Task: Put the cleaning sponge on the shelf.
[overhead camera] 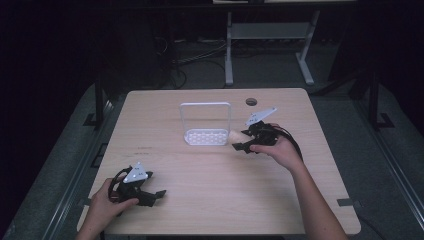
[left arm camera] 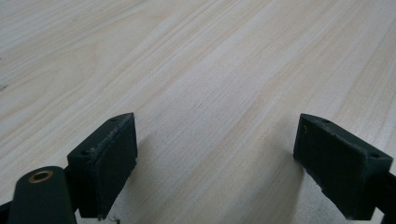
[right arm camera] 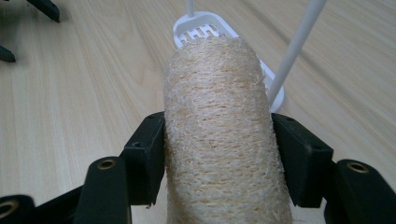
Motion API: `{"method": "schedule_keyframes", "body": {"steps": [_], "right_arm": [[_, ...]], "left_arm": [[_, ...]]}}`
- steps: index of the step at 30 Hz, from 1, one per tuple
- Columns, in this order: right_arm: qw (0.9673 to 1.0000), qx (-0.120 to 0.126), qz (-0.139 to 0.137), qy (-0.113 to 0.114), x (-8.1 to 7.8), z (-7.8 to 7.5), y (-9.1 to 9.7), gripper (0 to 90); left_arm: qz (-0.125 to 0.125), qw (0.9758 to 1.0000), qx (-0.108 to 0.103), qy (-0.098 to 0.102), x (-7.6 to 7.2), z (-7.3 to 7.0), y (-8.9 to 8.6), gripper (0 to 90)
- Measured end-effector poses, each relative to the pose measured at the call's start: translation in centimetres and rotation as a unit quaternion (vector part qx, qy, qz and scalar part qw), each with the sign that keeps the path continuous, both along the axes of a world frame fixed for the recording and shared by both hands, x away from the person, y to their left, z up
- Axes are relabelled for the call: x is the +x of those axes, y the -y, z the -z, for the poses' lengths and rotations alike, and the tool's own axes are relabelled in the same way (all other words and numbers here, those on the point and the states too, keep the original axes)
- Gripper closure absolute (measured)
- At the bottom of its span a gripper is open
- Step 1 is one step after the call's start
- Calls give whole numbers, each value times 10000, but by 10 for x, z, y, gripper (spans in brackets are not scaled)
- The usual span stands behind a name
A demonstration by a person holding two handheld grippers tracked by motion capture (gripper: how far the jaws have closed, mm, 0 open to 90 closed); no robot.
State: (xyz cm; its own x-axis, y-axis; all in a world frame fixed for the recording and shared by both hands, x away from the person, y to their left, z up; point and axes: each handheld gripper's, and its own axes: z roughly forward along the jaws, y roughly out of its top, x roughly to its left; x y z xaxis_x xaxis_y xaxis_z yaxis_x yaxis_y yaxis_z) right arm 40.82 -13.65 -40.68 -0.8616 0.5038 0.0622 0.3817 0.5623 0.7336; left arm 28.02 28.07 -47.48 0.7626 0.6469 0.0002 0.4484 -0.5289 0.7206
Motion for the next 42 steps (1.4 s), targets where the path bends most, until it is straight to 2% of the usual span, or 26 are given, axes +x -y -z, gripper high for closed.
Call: {"method": "schedule_keyframes", "body": {"steps": [12, 32, 37, 42], "right_arm": [[10000, 48, -37, 51, 6, -4, -29, 390], [9998, 21, 148, 107, 16, 8, -70, 390], [9996, -125, 225, 147, 22, 10, -84, 390], [9993, -170, 289, 173, 32, 11, -96, 391]], "left_arm": [[0, 10000, -1, 0, 0, 0, 0, 131], [5, 10000, 15, 3, 0, 0, 0, 130], [5, 10000, 11, 4, 0, 0, 0, 130], [2, 10000, -1, 0, 0, 0, 0, 131]]}}
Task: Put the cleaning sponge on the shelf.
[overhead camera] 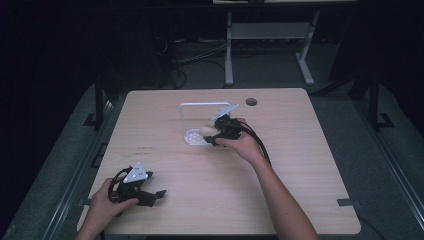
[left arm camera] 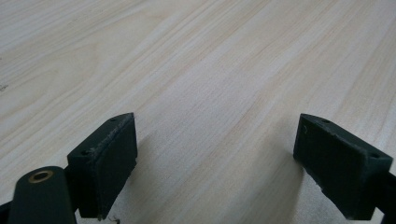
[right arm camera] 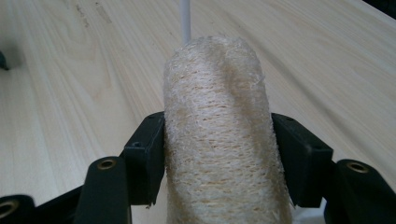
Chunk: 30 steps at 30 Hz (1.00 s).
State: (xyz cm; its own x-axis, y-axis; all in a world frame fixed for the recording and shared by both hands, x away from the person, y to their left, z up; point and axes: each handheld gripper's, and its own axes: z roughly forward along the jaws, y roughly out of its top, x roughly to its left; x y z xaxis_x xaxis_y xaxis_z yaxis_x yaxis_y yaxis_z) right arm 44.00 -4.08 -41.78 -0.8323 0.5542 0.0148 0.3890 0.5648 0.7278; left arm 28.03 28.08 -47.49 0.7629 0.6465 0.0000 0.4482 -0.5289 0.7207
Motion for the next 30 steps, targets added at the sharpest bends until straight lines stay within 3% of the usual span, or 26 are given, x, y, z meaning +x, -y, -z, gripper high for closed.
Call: {"method": "schedule_keyframes", "body": {"steps": [12, 30], "right_arm": [[9995, -290, 149, -3, 14, 11, -26, 390], [9978, -597, 253, -157, 23, 31, -32, 378]], "left_arm": [[9, 10000, 19, 1, 0, 0, 0, 130], [12, 10000, 21, 1, 0, 0, 0, 130]]}}
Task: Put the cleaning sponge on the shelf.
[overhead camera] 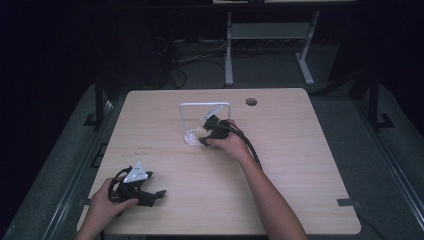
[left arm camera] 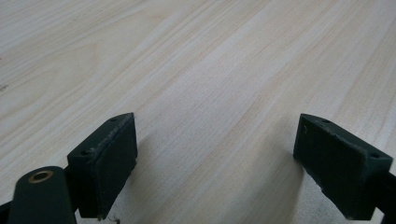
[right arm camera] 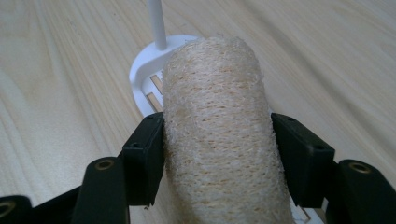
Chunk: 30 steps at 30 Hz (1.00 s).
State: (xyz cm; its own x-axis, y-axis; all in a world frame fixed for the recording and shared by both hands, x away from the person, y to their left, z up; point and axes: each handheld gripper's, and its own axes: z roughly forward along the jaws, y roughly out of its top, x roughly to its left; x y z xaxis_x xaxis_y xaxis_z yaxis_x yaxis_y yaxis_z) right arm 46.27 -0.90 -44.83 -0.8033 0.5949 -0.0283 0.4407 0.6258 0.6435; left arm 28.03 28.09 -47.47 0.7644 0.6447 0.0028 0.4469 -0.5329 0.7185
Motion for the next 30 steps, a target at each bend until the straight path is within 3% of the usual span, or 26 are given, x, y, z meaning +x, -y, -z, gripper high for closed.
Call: {"method": "schedule_keyframes", "body": {"steps": [8, 14, 17, 23, 30], "right_arm": [[10000, 25, -9, 49, 0, -1, 0, 359], [9999, 89, -51, 99, -7, -13, 2, 364], [9996, 117, -114, 241, -12, -23, 5, 391], [9989, 261, -163, 344, -26, -38, 11, 515], [9985, 437, -325, -54, -37, -41, 15, 757]], "left_arm": [[-3, 10000, -7, 4, 0, 0, 0, 130], [-3, 10000, -4, -1, 0, 0, 0, 131], [1, 10000, 8, 7, 0, 0, 0, 131], [5, 10000, 5, -2, 0, 0, 0, 130], [5, 10000, 5, 0, 0, 0, 0, 130]]}}
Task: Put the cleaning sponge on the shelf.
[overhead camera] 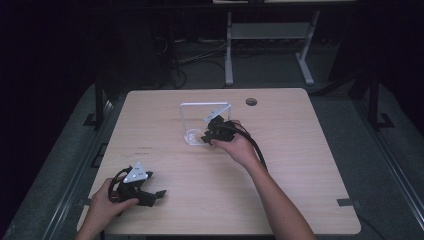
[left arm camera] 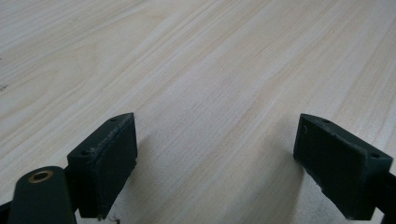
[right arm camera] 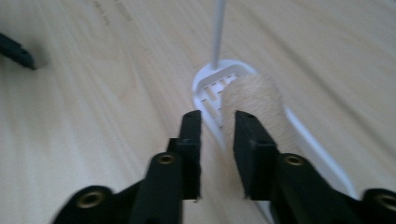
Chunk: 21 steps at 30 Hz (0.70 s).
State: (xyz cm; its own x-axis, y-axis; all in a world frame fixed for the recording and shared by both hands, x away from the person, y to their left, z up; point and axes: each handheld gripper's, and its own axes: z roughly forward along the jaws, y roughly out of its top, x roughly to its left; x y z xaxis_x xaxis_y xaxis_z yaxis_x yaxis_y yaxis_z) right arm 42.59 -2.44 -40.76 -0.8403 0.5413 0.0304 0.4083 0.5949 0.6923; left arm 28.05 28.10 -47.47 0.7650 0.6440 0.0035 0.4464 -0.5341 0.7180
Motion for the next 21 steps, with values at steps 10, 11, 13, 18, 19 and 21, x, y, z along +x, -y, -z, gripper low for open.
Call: {"method": "schedule_keyframes", "body": {"steps": [10, 11, 13, 18, 19, 21], "right_arm": [[9992, -69, -39, -398, -3, 20, 3, 899], [9991, -70, -22, -411, -2, 22, 3, 899], [9990, -114, -5, -430, -1, 26, 4, 899], [9987, -168, 103, -471, 1, 31, 8, 899], [9988, -183, 114, -443, 2, 31, 9, 899], [9987, -206, 181, -438, 3, 32, 11, 898]], "left_arm": [[4, 10000, 7, -1, 0, 0, 0, 131], [5, 10000, 10, 0, 0, 0, 0, 131], [0, 10000, 6, 2, 0, 0, 0, 131], [-2, 10000, 7, 1, 0, 0, 0, 130], [-1, 10000, 8, 1, 0, 0, 0, 130], [0, 10000, 12, 2, 0, 0, 0, 131]]}}
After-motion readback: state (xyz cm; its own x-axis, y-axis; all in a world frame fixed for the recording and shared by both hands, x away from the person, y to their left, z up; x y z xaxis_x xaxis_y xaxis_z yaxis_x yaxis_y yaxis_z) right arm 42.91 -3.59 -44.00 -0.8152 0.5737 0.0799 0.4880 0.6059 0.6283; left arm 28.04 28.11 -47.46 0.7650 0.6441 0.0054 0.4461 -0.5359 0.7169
